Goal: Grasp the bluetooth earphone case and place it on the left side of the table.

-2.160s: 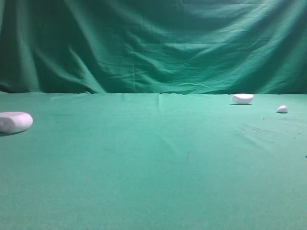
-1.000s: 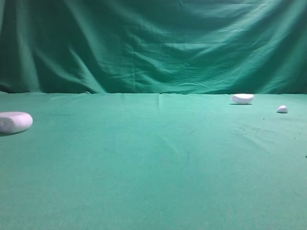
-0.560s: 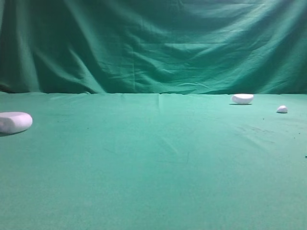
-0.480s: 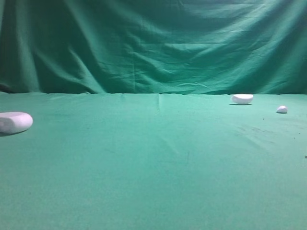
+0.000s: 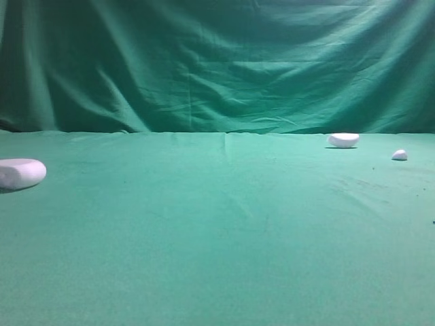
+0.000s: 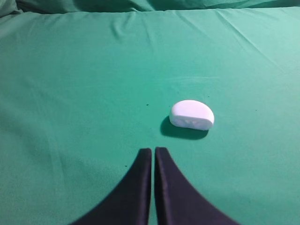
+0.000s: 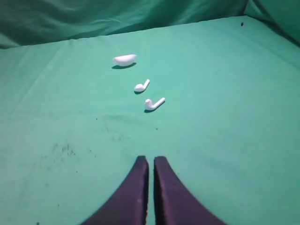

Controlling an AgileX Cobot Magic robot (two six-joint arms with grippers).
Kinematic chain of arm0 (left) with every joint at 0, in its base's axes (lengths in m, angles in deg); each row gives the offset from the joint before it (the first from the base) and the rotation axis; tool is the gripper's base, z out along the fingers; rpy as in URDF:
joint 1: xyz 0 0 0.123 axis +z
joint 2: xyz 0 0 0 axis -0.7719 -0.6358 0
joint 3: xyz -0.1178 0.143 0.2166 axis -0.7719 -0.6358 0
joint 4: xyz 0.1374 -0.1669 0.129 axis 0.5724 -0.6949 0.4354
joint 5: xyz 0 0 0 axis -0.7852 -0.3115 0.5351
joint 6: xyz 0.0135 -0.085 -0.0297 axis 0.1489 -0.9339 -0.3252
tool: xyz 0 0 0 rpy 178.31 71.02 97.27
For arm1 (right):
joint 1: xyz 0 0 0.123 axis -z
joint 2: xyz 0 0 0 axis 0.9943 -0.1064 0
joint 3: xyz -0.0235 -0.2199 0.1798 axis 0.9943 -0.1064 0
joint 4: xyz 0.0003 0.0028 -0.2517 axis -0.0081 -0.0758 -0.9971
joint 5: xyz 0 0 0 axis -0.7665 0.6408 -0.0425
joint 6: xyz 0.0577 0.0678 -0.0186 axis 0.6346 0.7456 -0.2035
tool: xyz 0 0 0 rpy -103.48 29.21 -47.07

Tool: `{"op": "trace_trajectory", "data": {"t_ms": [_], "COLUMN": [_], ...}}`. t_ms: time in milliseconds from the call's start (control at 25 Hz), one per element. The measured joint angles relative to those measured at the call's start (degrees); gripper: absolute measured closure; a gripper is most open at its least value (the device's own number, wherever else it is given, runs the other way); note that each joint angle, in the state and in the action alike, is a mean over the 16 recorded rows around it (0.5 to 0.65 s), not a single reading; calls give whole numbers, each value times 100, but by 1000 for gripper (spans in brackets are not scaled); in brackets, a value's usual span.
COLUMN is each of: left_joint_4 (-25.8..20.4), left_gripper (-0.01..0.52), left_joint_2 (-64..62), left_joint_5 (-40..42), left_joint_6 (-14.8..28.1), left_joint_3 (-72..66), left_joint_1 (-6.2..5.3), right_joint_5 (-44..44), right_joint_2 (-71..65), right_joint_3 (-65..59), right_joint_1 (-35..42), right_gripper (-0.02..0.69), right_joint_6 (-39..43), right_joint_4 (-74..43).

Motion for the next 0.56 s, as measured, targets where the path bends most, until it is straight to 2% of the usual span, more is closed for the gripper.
{"op": "trace_trajectory", "data": {"t_ms": [560], "left_joint_4": [0], "left_gripper": [514], "left_joint_2": [0], "left_joint_5": [0], "left_joint_6": [0], "left_joint_3": [0], "left_joint_1": [0], "right_joint_5": [98], "right_joint_2": [8], "right_joint_3": [-8], "right_joint_1": [-52], "right_gripper": [665], "right_joint_6": [-36], "right_joint_4": [-30]}}
